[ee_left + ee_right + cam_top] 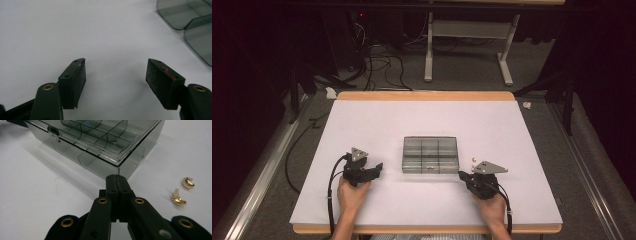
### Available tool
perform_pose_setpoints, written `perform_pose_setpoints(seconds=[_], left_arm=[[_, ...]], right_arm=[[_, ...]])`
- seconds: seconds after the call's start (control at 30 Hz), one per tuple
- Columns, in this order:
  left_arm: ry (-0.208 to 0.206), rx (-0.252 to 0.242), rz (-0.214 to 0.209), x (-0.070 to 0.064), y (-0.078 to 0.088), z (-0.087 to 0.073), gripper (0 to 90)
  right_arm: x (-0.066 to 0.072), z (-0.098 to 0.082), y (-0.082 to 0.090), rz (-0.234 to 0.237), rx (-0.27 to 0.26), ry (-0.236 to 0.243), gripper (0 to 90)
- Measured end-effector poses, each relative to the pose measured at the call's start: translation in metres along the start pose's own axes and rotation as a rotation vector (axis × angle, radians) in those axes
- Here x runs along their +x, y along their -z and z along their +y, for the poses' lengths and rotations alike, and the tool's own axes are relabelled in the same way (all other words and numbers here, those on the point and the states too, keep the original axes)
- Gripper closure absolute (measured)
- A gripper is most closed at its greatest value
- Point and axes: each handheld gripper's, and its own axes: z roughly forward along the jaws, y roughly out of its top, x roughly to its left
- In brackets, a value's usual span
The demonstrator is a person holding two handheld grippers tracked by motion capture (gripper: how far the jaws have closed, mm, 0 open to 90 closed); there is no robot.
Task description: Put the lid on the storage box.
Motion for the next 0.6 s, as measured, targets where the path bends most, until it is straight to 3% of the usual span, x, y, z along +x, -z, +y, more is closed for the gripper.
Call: perform_pose_setpoints(seconds=[0.3,0.6], left_arm=[[-0.055,-0.011,-0.116,-0.023,0.010,0.000,45.7],[-0.100,-0.028,-0.199,-0.046,0.017,0.000,53.2]], right_arm=[[0.000,0.001,0.000,-0.001,-0.004,0.001,90.0],[0.000,0.001,0.000,-0.005,-0.004,-0.002,90.0]])
